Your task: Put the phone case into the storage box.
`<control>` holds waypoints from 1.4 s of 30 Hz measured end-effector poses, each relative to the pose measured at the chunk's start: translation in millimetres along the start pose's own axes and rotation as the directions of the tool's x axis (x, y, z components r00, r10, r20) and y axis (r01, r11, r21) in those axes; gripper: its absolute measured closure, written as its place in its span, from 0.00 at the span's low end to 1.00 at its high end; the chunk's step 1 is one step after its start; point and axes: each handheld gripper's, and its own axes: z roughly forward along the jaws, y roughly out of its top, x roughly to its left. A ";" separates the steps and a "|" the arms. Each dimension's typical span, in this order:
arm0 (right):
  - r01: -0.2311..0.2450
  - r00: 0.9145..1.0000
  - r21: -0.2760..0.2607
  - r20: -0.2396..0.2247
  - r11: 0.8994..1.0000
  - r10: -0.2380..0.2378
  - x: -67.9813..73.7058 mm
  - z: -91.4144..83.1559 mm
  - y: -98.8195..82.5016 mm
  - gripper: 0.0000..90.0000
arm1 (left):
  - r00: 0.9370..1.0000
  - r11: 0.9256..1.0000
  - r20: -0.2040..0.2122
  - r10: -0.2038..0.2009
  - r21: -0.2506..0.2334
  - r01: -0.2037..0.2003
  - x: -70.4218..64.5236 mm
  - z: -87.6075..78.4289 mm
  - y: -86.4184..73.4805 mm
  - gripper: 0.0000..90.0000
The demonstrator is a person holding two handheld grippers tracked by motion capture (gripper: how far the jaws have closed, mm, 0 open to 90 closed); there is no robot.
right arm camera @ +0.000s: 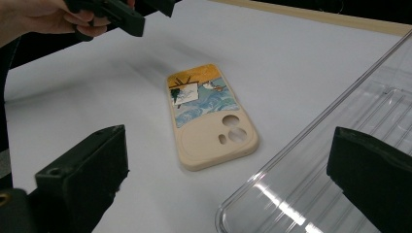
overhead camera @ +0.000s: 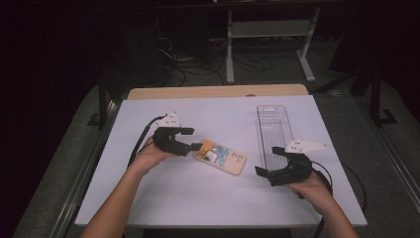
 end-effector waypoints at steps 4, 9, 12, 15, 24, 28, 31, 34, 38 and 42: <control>-0.001 1.000 0.001 -0.001 1.000 0.001 -0.1 0.0 0.1 0.01 | 1.000 1.000 -0.007 0.000 0.012 0.000 1.4 5.5 1.6 0.47; 0.000 1.000 0.001 -0.001 1.000 0.000 -0.1 0.0 0.1 0.01 | 1.000 0.999 -0.026 0.007 0.048 -0.006 5.0 17.1 4.7 0.57; -0.001 1.000 0.001 -0.001 1.000 0.001 0.1 0.0 0.1 0.01 | 0.999 0.998 -0.031 0.016 0.060 -0.014 7.4 21.5 5.5 0.64; -0.001 1.000 0.001 -0.002 1.000 0.001 0.0 0.0 0.1 0.01 | 0.999 0.997 -0.032 0.016 0.076 -0.013 10.0 28.8 6.6 0.68; -0.001 1.000 0.001 -0.002 1.000 0.001 -0.2 -0.1 0.1 0.01 | 0.999 0.991 -0.034 0.011 0.137 -0.006 18.4 50.4 9.7 0.87; 0.003 1.000 0.001 -0.001 1.000 -0.003 -0.1 0.1 0.1 0.01 | 0.999 0.985 -0.038 0.020 0.171 -0.013 23.2 59.6 10.3 0.93; 0.003 1.000 0.001 -0.003 1.000 -0.003 -0.2 0.1 0.1 0.01 | 0.999 0.981 -0.053 0.010 0.195 0.001 26.3 69.2 11.3 0.98; 0.002 1.000 0.001 -0.003 1.000 -0.002 -0.1 0.0 0.0 0.01 | 0.998 0.977 -0.068 0.003 0.214 0.012 28.4 75.5 11.0 1.00; 0.002 1.000 0.001 -0.003 1.000 -0.002 0.1 0.0 -0.1 0.01 | 0.997 0.973 -0.078 0.018 0.232 0.000 32.2 79.0 10.3 1.00; 0.003 1.000 0.001 -0.004 1.000 -0.003 0.0 0.1 0.0 0.01 | 0.996 0.966 -0.088 0.022 0.258 0.002 35.8 86.8 7.9 1.00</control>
